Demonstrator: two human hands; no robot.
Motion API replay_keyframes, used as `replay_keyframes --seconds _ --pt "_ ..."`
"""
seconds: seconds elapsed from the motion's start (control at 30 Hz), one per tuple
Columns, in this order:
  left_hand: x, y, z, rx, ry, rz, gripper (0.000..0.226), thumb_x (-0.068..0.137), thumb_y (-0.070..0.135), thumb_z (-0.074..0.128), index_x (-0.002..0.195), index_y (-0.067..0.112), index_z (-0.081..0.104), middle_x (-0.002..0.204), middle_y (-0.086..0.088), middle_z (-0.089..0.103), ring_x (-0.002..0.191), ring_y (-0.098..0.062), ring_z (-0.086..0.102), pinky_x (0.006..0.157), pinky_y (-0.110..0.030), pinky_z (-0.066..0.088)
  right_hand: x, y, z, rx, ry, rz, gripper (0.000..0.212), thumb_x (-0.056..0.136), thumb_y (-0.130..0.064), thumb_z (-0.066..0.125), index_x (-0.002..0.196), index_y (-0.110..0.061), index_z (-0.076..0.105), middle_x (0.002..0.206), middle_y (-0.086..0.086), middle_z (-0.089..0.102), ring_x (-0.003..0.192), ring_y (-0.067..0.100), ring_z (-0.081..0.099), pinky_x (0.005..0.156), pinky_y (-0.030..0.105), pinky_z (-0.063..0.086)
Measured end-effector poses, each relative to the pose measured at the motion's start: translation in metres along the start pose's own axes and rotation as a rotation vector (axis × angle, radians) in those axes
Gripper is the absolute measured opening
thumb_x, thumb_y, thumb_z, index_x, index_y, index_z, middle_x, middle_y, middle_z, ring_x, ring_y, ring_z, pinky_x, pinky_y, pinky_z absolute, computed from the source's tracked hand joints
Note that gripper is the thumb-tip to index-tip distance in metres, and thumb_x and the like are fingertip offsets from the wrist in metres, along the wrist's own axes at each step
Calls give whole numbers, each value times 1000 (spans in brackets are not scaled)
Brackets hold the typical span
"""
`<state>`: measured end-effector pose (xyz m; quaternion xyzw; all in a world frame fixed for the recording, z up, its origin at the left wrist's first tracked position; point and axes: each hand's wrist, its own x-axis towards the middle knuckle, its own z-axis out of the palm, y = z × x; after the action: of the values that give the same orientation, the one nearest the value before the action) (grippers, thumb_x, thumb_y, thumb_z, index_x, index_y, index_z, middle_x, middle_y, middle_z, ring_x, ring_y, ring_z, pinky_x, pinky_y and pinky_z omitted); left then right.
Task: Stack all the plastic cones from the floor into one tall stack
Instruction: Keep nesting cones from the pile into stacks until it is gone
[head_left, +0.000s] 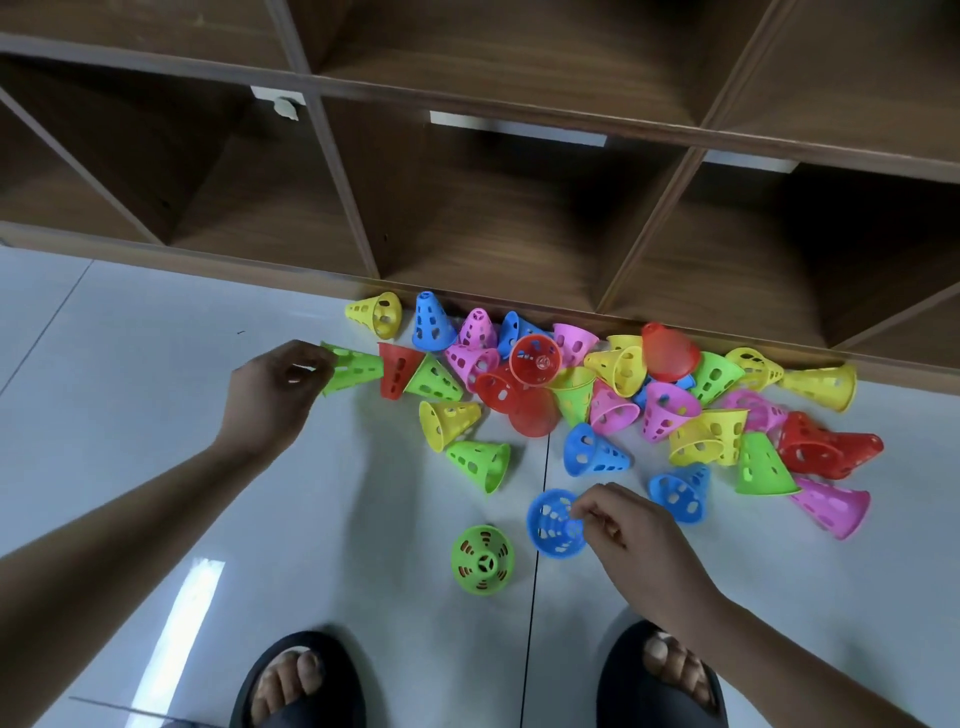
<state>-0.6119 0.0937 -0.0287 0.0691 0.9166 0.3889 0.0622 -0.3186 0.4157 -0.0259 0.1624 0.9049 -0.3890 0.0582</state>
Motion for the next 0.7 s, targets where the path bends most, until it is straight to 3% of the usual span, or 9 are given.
replay_keyframes --seconds 0.17,0.37,0.43,0.53,0.7 --pt "-39 32 -13 -299 -87 -65 25 96 18 79 117 28 71 96 4 81 87 -15 75 77 -32 54 2 -7 -2 83 32 65 28 90 -5 72 93 -33 71 83 -13 68 74 14 64 65 18 50" --pt "-90 61 -1 -554 -341 -178 23 95 7 75 116 17 76 89 -6 81 79 -11 66 69 -21 49 8 -15 -6 116 113 85 21 87 -13 84 90 -30 71 82 -15 69 77 11 66 67 10 47" --pt "-107 62 8 -599 -419 -203 20 96 7 74 113 15 78 87 -7 79 77 -13 62 67 -23 46 8 -18 -8 174 150 106 15 90 -18 83 89 -27 70 77 -13 68 73 11 66 67 13 48" --pt "-127 62 20 -666 -520 -237 20 91 17 75 110 13 81 84 -9 75 74 -13 58 65 -20 45 8 -20 -9 271 155 142 11 95 -25 77 88 -25 68 71 -4 66 64 15 65 66 27 54" --pt "-148 57 36 -621 -684 -227 18 98 13 73 114 15 80 86 -14 73 72 -9 58 67 -20 47 12 -31 -17 463 134 163 9 99 -24 72 91 -21 70 62 4 59 56 17 54 59 27 46"
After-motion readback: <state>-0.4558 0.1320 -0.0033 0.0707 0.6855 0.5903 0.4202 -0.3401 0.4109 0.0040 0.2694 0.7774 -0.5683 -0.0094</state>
